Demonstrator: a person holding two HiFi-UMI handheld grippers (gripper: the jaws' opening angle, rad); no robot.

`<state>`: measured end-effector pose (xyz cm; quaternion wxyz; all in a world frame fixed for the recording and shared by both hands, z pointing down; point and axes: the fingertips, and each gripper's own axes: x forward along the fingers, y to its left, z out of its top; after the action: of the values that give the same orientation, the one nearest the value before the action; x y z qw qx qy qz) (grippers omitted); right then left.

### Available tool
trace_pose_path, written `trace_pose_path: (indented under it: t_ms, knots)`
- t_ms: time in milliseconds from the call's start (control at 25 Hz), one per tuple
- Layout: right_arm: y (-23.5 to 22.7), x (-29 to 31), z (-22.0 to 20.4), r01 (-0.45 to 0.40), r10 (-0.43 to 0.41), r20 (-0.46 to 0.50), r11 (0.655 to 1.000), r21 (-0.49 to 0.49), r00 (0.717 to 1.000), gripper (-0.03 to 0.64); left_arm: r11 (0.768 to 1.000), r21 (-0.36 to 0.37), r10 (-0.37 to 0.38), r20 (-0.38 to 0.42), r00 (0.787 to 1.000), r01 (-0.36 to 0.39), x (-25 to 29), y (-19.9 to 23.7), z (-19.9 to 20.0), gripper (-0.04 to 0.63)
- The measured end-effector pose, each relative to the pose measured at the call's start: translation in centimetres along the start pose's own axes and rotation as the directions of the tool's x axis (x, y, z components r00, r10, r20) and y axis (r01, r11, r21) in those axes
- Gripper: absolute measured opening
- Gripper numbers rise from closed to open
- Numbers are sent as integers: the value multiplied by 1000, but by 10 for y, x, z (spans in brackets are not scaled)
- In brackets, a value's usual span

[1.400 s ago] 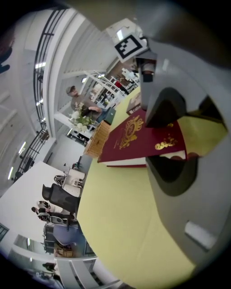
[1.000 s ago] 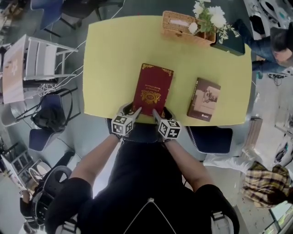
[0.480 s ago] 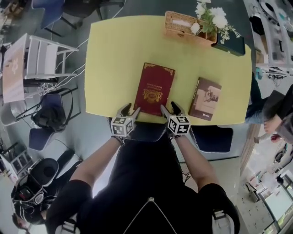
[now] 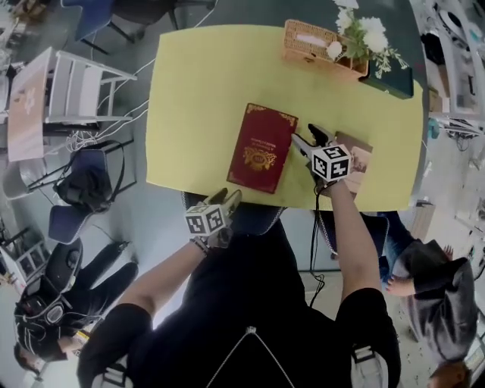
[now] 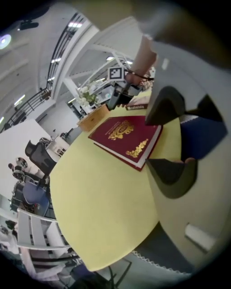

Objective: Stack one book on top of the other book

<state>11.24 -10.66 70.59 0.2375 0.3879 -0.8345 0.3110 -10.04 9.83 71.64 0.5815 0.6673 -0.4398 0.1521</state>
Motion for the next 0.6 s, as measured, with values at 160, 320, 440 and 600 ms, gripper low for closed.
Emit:
trace_pose_path:
  t_ms: [160, 320, 440, 600]
  knots:
    - [-3, 30, 10, -85, 79, -83, 994, -75, 993, 284, 996, -94, -3, 7, 1000, 4, 9, -1, -2, 249]
    - [-6, 53, 9, -121, 104, -143, 985, -122, 984, 284, 989, -143, -26, 25, 999, 30, 18, -6, 0, 249]
    - [-4, 63, 2, -152, 127, -183, 980, -129, 975, 284, 986, -162, -42, 38, 998, 48, 23, -10, 2, 249]
    - [-3, 66, -3, -156, 129, -196, 979, -130, 972, 282, 986, -159, -36, 49, 998, 43, 29, -8, 7, 248]
